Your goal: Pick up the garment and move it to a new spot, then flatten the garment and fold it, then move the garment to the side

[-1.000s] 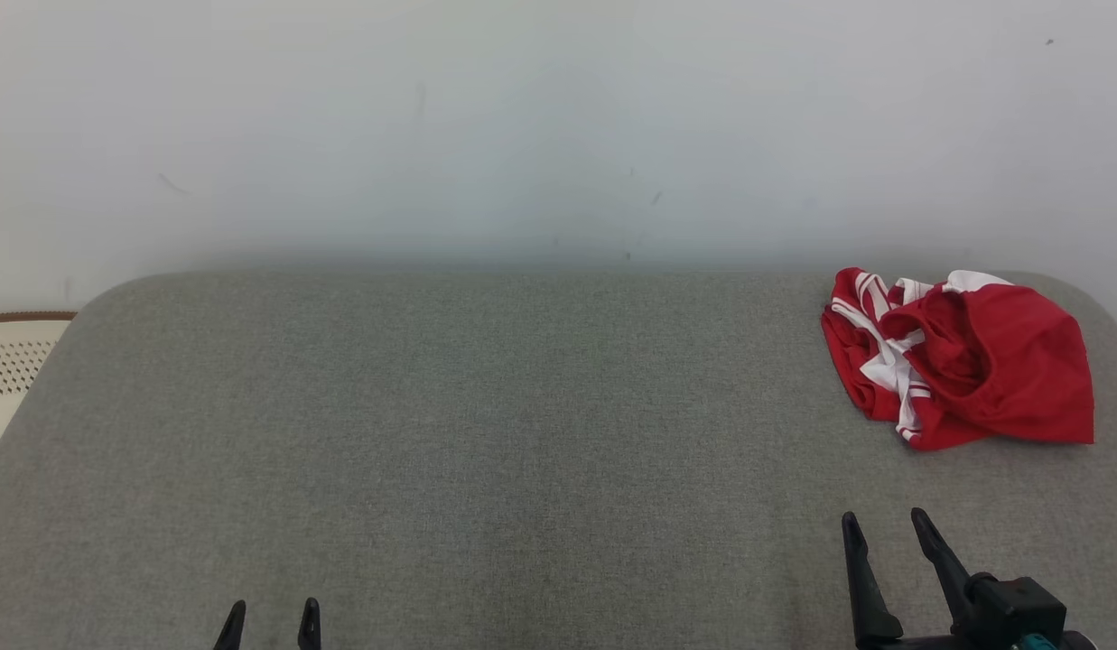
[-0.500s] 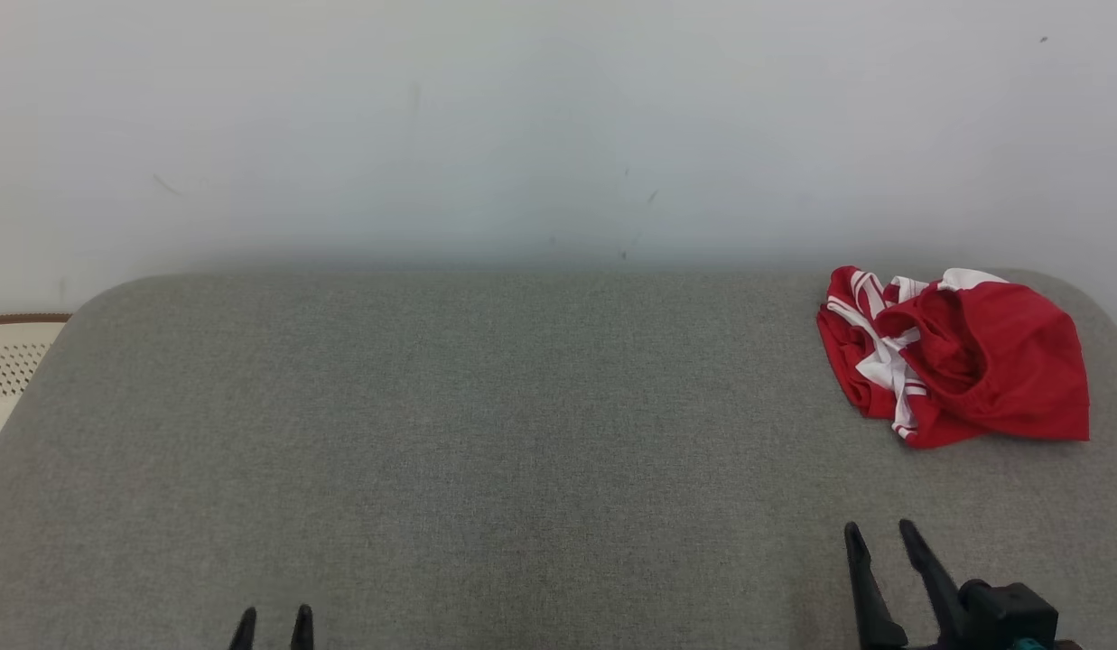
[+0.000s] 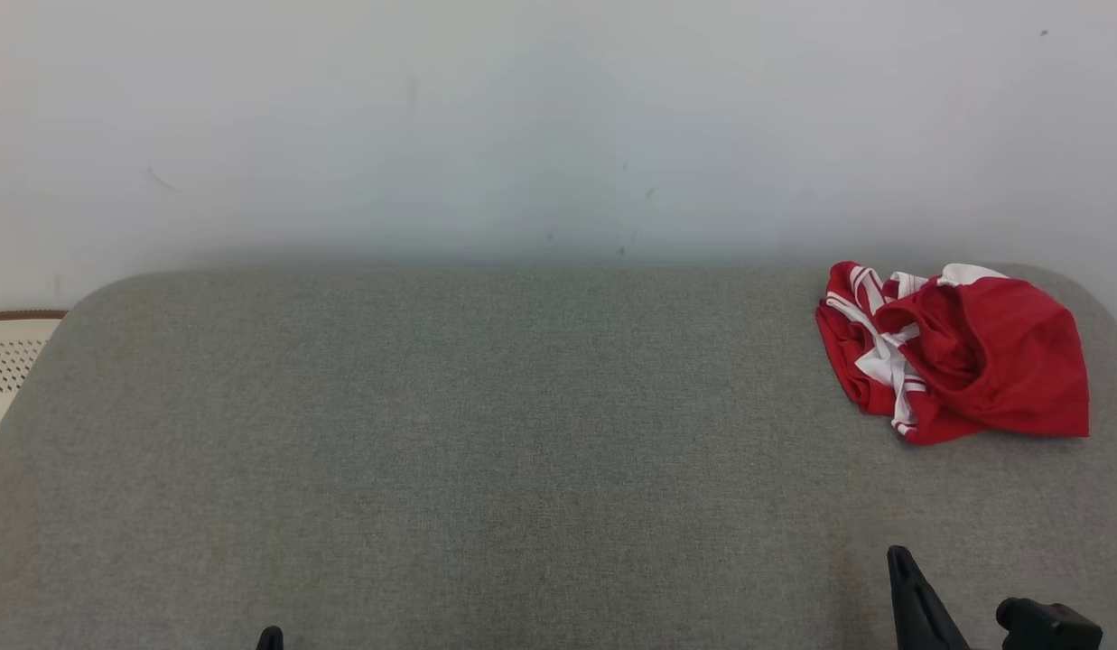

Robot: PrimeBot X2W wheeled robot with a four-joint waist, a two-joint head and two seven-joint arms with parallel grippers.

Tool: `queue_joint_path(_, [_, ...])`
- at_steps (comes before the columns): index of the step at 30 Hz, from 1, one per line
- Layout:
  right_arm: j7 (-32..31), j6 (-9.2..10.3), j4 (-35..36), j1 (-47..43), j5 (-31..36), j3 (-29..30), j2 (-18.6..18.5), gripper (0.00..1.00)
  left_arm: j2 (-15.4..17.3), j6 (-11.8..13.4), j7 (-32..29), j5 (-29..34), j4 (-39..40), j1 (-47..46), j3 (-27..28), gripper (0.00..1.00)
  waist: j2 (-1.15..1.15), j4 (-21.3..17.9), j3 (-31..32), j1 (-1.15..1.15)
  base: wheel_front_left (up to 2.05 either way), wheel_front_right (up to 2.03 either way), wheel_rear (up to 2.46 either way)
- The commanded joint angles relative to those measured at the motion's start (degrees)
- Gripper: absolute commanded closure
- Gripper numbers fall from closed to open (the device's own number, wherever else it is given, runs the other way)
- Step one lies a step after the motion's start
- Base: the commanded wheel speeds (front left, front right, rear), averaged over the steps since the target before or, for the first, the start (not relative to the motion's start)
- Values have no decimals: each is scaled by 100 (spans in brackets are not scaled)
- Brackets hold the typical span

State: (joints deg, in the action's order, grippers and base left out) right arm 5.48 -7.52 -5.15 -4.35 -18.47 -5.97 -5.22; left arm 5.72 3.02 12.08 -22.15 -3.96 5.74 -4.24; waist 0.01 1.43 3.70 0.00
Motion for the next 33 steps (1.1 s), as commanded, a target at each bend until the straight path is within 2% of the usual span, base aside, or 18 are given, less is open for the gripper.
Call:
queue_joint_path(1, [-16,1,60,146,-224,41,-43,100,12,-46,-26,-190,45,-156,44,100,-1,-1,-3,0,0,0,0])
queue_joint_path(15, [-236,1,-89,293,-1677,266,-56,100,-36,-242,-311,-1527,-135,-349,158,100,-1,-19,-54,0,0,0,0])
queue_joint_path(33, [-514,2,-250,449,-3194,561,-24,100,-97,-456,-630,-2955,-329,-553,291,100,-1,-42,-119,0,0,0,0])
